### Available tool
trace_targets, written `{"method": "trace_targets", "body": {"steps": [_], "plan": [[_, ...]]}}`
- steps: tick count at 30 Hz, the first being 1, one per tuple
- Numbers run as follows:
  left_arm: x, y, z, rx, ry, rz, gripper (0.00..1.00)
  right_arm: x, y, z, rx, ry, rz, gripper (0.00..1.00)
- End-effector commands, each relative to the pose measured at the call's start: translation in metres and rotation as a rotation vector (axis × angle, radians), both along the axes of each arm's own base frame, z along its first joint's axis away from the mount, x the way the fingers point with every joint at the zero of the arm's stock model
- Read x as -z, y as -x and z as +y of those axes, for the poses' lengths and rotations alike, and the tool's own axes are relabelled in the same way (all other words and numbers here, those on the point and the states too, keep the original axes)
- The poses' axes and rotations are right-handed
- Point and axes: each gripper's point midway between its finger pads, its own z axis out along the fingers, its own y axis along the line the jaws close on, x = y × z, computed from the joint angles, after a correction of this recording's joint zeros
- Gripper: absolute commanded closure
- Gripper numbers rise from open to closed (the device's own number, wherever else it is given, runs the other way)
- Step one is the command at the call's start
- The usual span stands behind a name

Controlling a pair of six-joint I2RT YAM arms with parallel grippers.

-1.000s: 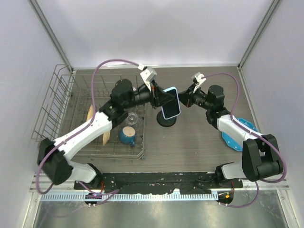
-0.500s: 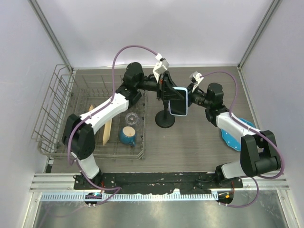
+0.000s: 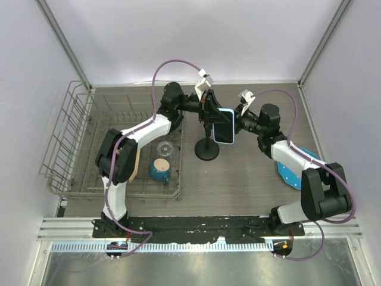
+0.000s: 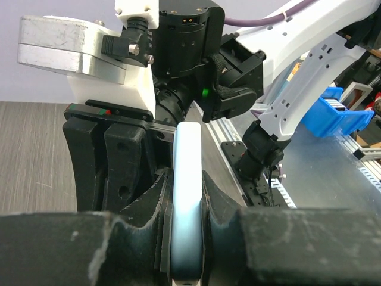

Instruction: Place the phone on the phone stand

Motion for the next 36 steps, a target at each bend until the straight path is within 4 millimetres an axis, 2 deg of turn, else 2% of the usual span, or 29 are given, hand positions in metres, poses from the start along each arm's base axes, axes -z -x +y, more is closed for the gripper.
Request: {"method": "trace_targets", "body": {"steps": [1, 4, 11, 19, 23, 24, 25, 26, 27, 28, 29, 30, 31, 33, 34, 36], "plan": [[-0.04, -0.004, 0.007, -0.014, 0.093, -0.156, 1.0, -0.006, 0.002, 0.006, -0.042, -0.018, 0.013, 0.99], [-0.034, -0.013, 0.013, -0.043, 0.089, -0.15, 1.0, -0.005, 0.002, 0.006, -0.041, -0.016, 0.014, 0.99], [-0.013, -0.03, 0.012, -0.066, 0.03, -0.151, 1.0, -0.003, 0.003, 0.005, -0.044, -0.011, 0.013, 0.99], [-0.007, -0.035, 0.01, -0.065, 0.025, -0.128, 1.0, -0.001, 0.001, 0.005, -0.043, -0.009, 0.019, 0.99], [-0.004, -0.042, 0.014, -0.127, 0.015, -0.109, 1.0, -0.003, -0.006, -0.003, 0.041, -0.009, -0.007, 0.99], [-0.009, -0.048, 0.016, -0.188, 0.025, -0.166, 1.0, -0.001, -0.01, -0.011, 0.11, -0.013, -0.008, 0.99], [0.007, -0.052, 0.018, -0.226, -0.048, -0.108, 1.0, -0.009, -0.013, -0.015, 0.15, -0.035, -0.052, 0.99], [0.011, -0.058, 0.021, -0.289, -0.078, -0.126, 1.0, -0.014, -0.015, -0.021, 0.198, -0.058, -0.075, 0.99], [0.006, -0.069, 0.027, -0.397, -0.099, -0.149, 1.0, -0.021, -0.018, -0.03, 0.266, -0.08, -0.103, 0.99], [0.024, -0.073, 0.033, -0.451, -0.165, -0.134, 1.0, -0.022, -0.017, -0.036, 0.313, -0.111, -0.106, 0.99], [0.028, -0.078, 0.039, -0.509, -0.189, -0.121, 1.0, -0.023, -0.018, -0.041, 0.351, -0.125, -0.108, 0.99], [0.041, -0.081, 0.045, -0.558, -0.225, -0.09, 1.0, -0.026, -0.019, -0.044, 0.381, -0.139, -0.115, 0.99], [0.033, -0.088, 0.055, -0.648, -0.23, -0.101, 1.0, -0.031, -0.02, -0.056, 0.466, -0.173, -0.136, 0.99], [0.044, -0.093, 0.067, -0.75, -0.267, -0.084, 1.0, -0.027, -0.014, -0.058, 0.517, -0.18, -0.147, 0.99], [0.042, -0.098, 0.076, -0.836, -0.292, -0.094, 1.0, -0.036, -0.015, -0.066, 0.587, -0.201, -0.177, 0.99], [0.054, -0.106, 0.091, -0.96, -0.34, -0.099, 1.0, -0.037, -0.006, -0.063, 0.621, -0.222, -0.185, 0.99]]}}
